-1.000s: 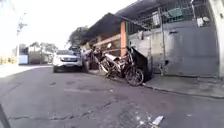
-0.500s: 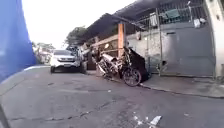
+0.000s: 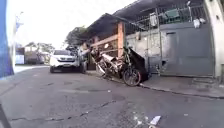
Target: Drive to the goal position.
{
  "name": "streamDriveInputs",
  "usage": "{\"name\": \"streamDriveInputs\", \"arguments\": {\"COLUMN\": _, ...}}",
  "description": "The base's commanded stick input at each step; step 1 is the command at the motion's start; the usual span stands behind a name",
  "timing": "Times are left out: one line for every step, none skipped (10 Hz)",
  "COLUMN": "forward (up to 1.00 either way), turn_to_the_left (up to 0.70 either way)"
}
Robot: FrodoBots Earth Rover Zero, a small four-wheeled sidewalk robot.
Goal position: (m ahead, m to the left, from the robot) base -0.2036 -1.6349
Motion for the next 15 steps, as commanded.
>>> {"name": "streamDriveInputs", "arguments": {"forward": 0.00, "turn_to_the_left": 0.00}}
{"name": "streamDriveInputs", "arguments": {"forward": 0.00, "turn_to_the_left": 0.00}}
{"name": "streamDriveInputs", "arguments": {"forward": 0.00, "turn_to_the_left": 0.00}}
{"name": "streamDriveInputs", "arguments": {"forward": 0.00, "turn_to_the_left": -0.44}}
{"name": "streamDriveInputs", "arguments": {"forward": 0.00, "turn_to_the_left": -0.98}}
{"name": "streamDriveInputs", "arguments": {"forward": 0.00, "turn_to_the_left": -0.98}}
{"name": "streamDriveInputs", "arguments": {"forward": 0.00, "turn_to_the_left": -0.99}}
{"name": "streamDriveInputs", "arguments": {"forward": 0.00, "turn_to_the_left": -1.00}}
{"name": "streamDriveInputs", "arguments": {"forward": 0.00, "turn_to_the_left": -1.00}}
{"name": "streamDriveInputs", "arguments": {"forward": 0.00, "turn_to_the_left": -1.00}}
{"name": "streamDriveInputs", "arguments": {"forward": 0.00, "turn_to_the_left": -1.00}}
{"name": "streamDriveInputs", "arguments": {"forward": 0.00, "turn_to_the_left": -1.00}}
{"name": "streamDriveInputs", "arguments": {"forward": 0.00, "turn_to_the_left": -1.00}}
{"name": "streamDriveInputs", "arguments": {"forward": 0.00, "turn_to_the_left": -1.00}}
{"name": "streamDriveInputs", "arguments": {"forward": 0.00, "turn_to_the_left": -1.00}}
